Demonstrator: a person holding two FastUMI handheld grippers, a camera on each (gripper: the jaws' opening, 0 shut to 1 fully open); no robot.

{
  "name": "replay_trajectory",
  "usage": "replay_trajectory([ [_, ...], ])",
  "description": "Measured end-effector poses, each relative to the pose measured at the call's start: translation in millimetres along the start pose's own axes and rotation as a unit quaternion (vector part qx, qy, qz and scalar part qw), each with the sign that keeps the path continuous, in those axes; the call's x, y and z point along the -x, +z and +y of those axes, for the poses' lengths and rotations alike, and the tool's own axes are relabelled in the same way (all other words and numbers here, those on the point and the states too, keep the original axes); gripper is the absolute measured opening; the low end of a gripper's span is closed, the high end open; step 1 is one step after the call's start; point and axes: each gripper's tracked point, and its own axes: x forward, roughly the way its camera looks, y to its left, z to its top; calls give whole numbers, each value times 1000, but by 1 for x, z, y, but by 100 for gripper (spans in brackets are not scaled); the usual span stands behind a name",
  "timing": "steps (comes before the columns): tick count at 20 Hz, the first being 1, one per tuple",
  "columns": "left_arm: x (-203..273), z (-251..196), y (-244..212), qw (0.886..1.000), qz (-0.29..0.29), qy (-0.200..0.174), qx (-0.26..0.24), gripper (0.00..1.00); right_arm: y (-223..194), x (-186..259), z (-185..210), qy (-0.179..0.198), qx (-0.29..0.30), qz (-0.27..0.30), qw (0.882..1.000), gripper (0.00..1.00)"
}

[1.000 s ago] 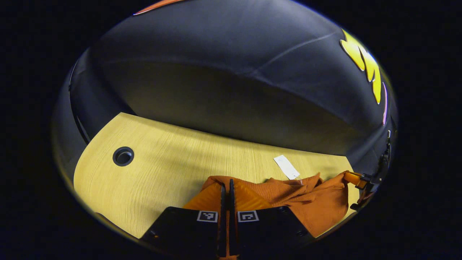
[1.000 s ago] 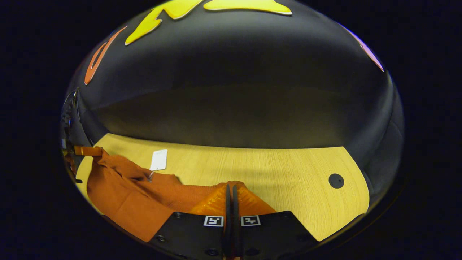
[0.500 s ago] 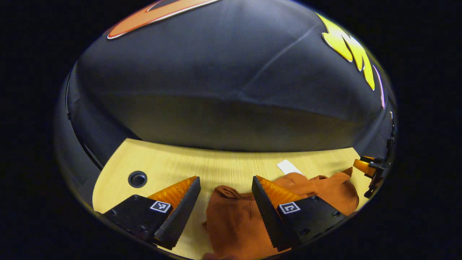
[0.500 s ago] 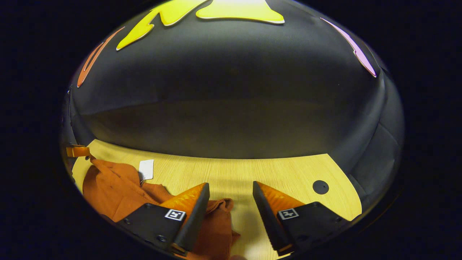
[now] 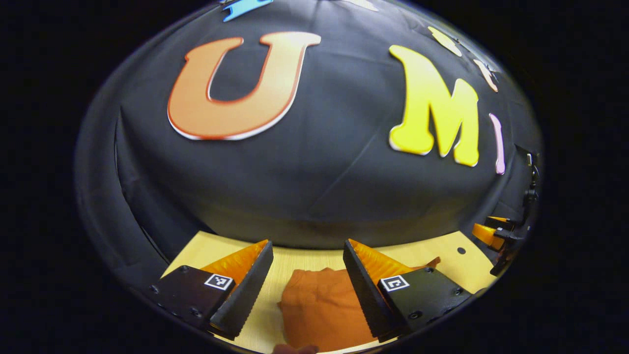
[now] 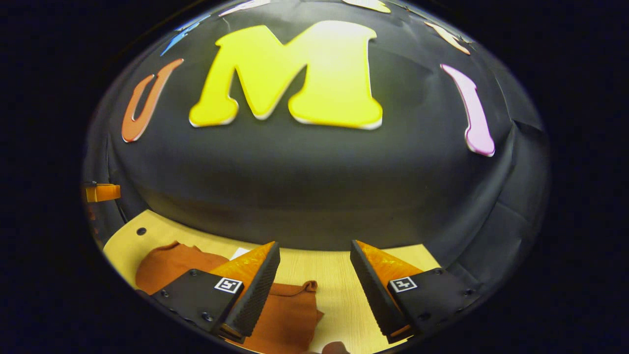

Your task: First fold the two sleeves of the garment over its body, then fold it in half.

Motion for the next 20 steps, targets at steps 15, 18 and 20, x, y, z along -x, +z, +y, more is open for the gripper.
replay_trajectory([
  [15,218,-86,91,987,-154,22,-29,96,123,258,58,28,-40,-160,986,94],
  [18,239,-103,83,986,-160,17,-33,96,114,283,62,35,-48,-160,985,94],
  [20,249,-111,78,987,-160,12,-29,96,106,290,64,36,-58,-155,986,94],
])
